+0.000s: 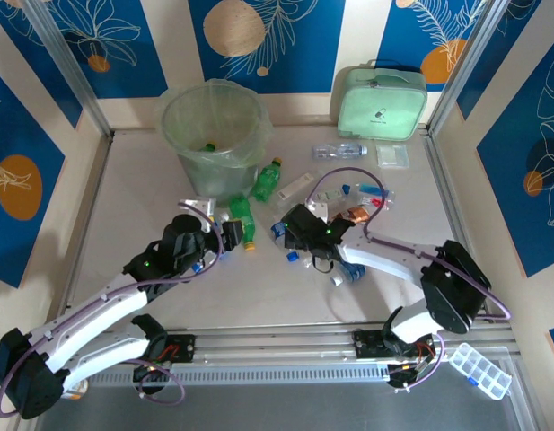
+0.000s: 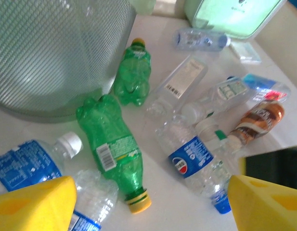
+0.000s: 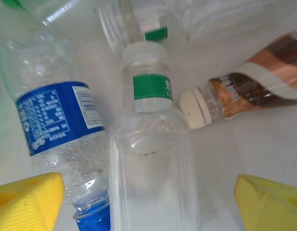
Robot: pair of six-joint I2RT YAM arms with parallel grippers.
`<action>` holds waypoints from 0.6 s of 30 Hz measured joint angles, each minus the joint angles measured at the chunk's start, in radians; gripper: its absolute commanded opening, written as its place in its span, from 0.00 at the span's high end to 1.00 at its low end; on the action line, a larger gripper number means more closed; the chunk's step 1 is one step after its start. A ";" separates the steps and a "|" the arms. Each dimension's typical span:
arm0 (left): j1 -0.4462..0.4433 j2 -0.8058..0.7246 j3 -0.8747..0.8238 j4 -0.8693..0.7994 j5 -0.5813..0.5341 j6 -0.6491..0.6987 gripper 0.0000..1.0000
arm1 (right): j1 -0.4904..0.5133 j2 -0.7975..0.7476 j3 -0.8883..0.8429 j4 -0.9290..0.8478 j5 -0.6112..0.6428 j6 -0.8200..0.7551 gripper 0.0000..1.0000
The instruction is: Put the plastic bottles in the bin
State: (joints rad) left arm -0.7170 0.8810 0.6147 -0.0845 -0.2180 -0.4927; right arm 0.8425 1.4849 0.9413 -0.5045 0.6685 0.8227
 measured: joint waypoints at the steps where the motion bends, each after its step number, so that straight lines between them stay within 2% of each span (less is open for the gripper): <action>1: 0.000 0.002 0.000 0.012 0.000 0.000 0.18 | -0.001 0.023 0.010 -0.009 -0.008 0.002 0.10; 5: 0.000 0.031 0.000 0.046 0.005 -0.002 0.18 | -0.001 0.092 0.033 -0.032 -0.027 0.016 0.18; 12: -0.001 0.044 0.000 0.050 0.008 -0.005 0.18 | -0.001 0.098 0.033 -0.040 -0.038 0.034 0.31; 18: -0.001 0.027 0.000 0.050 0.007 -0.005 0.18 | -0.001 0.138 0.047 -0.041 -0.050 0.035 0.34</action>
State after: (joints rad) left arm -0.7177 0.9085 0.6147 -0.0349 -0.2108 -0.4976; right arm 0.8413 1.6230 0.9878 -0.5453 0.6182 0.8574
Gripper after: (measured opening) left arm 0.819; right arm 0.660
